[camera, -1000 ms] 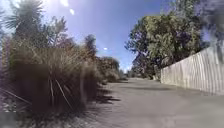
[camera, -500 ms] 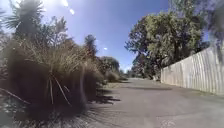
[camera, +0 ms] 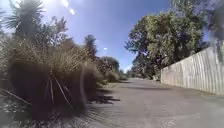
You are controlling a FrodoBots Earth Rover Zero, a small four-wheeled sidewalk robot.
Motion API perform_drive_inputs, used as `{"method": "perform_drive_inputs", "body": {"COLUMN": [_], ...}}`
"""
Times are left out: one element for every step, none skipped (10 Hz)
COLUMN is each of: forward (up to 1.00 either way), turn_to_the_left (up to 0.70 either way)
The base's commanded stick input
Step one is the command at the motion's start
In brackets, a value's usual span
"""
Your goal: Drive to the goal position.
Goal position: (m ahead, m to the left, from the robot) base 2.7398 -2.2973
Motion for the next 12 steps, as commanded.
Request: {"method": "perform_drive_inputs", "body": {"forward": [1.0,1.0,1.0,1.0,1.0,1.0,1.0,1.0,1.0,0.85,0.49,0.14], "turn_to_the_left": [0.0,0.0,0.0,0.0,0.0,0.0,0.0,0.0,0.0,0.0,0.0,0.0]}}
